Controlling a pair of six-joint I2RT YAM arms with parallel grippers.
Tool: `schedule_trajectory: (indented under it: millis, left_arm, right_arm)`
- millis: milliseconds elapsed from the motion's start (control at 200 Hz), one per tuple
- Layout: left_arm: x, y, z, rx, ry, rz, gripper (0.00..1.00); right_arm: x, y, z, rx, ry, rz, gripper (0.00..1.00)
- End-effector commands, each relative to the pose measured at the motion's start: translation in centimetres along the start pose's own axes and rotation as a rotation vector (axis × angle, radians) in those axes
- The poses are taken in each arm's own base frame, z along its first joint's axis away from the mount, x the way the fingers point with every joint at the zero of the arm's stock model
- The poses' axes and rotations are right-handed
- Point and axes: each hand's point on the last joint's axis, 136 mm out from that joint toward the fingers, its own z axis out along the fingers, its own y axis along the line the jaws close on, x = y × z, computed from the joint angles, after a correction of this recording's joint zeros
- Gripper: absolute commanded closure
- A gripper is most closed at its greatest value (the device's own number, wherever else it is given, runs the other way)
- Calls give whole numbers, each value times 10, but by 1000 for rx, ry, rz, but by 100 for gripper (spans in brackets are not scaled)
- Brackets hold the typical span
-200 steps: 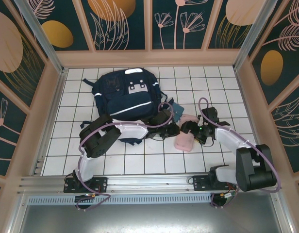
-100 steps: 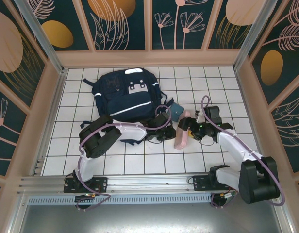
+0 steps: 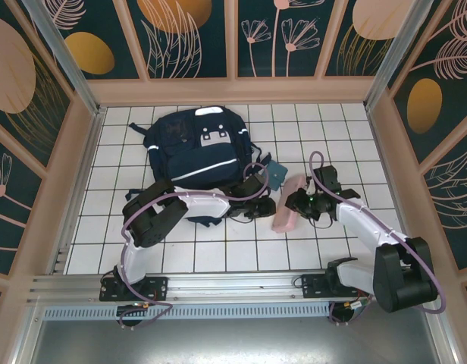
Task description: Pack the student bag
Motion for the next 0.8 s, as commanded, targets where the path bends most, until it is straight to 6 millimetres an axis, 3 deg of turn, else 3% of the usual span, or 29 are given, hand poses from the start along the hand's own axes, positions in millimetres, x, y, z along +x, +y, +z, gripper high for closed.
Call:
schedule_trajectory:
  millis: [0, 195, 390, 485, 631, 796]
  left_arm:
    - [-23, -23, -40, -26, -87, 75, 65]
    - [-49, -21, -100, -140, -211, 165, 41]
    - [-74, 2, -170, -370, -346, 331, 18]
    - [-78, 13, -187, -478, -345, 457, 10]
    - [-75, 29, -187, -588, -271, 598, 8]
    - [-91, 67, -183, -633, -186, 587, 26]
  right_arm:
    - [-11, -6, -11, 77, -54, -2, 78]
    - [-27, 10, -37, 60, -145, -11, 79]
    - [-38, 34, -57, -18, -201, -48, 79]
    - [-39, 43, -60, -56, -204, -62, 79]
    - [-41, 49, -62, -80, -209, -65, 79]
    - [-41, 52, -61, -97, -201, -63, 79]
